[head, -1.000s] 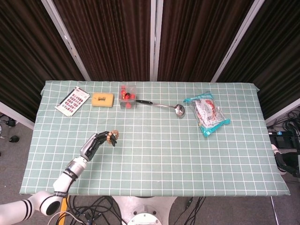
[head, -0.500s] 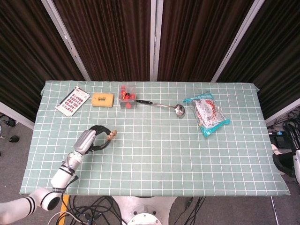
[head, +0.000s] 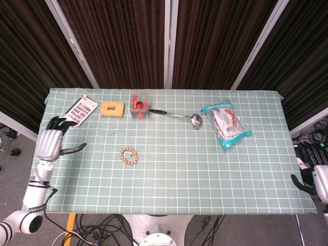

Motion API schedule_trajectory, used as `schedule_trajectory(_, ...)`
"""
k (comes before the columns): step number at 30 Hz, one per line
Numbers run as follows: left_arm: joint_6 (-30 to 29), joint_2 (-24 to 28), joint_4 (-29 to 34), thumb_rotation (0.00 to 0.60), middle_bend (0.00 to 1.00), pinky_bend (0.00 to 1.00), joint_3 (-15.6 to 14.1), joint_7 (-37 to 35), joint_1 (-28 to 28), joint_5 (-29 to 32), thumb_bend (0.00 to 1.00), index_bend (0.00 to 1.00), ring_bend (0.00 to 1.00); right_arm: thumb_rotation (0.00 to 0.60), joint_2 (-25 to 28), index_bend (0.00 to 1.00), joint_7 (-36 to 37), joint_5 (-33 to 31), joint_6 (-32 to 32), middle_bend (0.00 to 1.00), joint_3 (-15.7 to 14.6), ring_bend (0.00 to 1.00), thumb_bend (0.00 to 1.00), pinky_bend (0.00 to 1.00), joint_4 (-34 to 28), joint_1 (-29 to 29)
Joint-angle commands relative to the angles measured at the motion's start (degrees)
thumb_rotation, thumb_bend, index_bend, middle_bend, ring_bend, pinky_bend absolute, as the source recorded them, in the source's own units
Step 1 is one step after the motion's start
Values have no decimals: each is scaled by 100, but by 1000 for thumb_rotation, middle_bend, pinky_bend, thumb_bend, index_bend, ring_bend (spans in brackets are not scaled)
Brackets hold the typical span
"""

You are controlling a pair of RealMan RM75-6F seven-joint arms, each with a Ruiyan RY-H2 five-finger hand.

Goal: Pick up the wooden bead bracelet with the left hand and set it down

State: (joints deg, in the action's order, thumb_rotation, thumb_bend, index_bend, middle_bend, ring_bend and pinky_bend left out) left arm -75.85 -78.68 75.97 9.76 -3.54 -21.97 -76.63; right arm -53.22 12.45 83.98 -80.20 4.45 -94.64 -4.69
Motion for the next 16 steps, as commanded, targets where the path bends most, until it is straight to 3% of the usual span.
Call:
schedule_trajectory(1, -445, 425, 398, 234, 255, 65, -112, 319, 557, 283, 0, 231, 103, 600, -135, 0, -159, -23, -36, 0, 15, 0, 163, 0, 86, -28)
schedule_trajectory(3, -638, 614, 635, 386, 255, 67, -222, 258, 821, 290, 0, 237, 103, 600, -242, 0, -209, 22, -104, 0, 18, 0, 167, 0, 134, -27)
schedule_trajectory(5, -844, 788, 836, 452, 255, 69, -371, 276, 1069, 224, 0, 242, 103, 600, -330, 0, -277, 87, -181, 0, 8, 0, 171, 0, 179, -17)
schedule_trajectory(11, -1343, 1053, 1383, 497, 255, 69, -730, 496, 1594, -53, 0, 260, 103, 600, -459, 0, -374, 217, -264, 0, -53, 0, 184, 0, 193, 1)
schedule_trajectory(16, -1280, 1158, 1618, 496, 256, 69, -869, 609, 1733, -93, 0, 261, 103, 600, -489, 0, -334, 381, -263, 0, -82, 0, 185, 0, 246, -57)
